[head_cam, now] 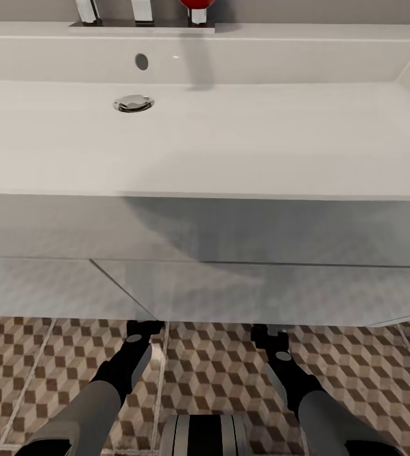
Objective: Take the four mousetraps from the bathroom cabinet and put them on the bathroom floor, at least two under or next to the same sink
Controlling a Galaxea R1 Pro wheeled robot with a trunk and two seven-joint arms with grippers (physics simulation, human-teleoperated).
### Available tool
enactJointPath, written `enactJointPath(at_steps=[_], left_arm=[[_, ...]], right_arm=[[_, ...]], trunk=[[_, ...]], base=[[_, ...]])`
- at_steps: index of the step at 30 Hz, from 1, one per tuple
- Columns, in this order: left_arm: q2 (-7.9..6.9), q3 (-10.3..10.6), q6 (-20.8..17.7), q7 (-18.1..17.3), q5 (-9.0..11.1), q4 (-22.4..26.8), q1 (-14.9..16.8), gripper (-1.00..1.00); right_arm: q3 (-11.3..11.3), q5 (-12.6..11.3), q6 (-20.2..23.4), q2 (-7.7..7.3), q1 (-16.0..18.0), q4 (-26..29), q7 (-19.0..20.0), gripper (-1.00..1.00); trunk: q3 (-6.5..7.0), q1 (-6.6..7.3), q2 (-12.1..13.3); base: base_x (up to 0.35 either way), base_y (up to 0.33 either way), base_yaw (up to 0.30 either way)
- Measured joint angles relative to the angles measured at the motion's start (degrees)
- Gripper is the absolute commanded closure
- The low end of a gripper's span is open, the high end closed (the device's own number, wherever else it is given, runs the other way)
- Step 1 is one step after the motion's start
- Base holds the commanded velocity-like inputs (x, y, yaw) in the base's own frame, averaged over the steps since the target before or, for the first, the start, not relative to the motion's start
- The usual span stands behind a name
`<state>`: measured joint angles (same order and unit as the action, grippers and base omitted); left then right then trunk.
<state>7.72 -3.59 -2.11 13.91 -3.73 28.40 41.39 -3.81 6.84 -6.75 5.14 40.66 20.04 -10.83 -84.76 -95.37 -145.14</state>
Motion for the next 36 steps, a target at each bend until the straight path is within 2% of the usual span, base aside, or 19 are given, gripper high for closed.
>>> enactJointPath(at_steps=[12,36], left_arm=[[0.12,0.01,-0.8,0.16,-0.98,0.17,0.0,1.0],[-0.02,-0.33,-0.3,0.31,-0.64,-1.06,0.0,1.0]], right_arm=[[0.07,0.41,0.01,0.09,0.0,-0.03,0.28,1.0],[0.04,0.04,0.15,0.17,0.0,-0.03,0.32,1.0]], trunk=[[0.0,0.0,0.0],[0.0,0.0,0.0]], base=[[0.0,0.0,0.0],[0.0,0.0,0.0]])
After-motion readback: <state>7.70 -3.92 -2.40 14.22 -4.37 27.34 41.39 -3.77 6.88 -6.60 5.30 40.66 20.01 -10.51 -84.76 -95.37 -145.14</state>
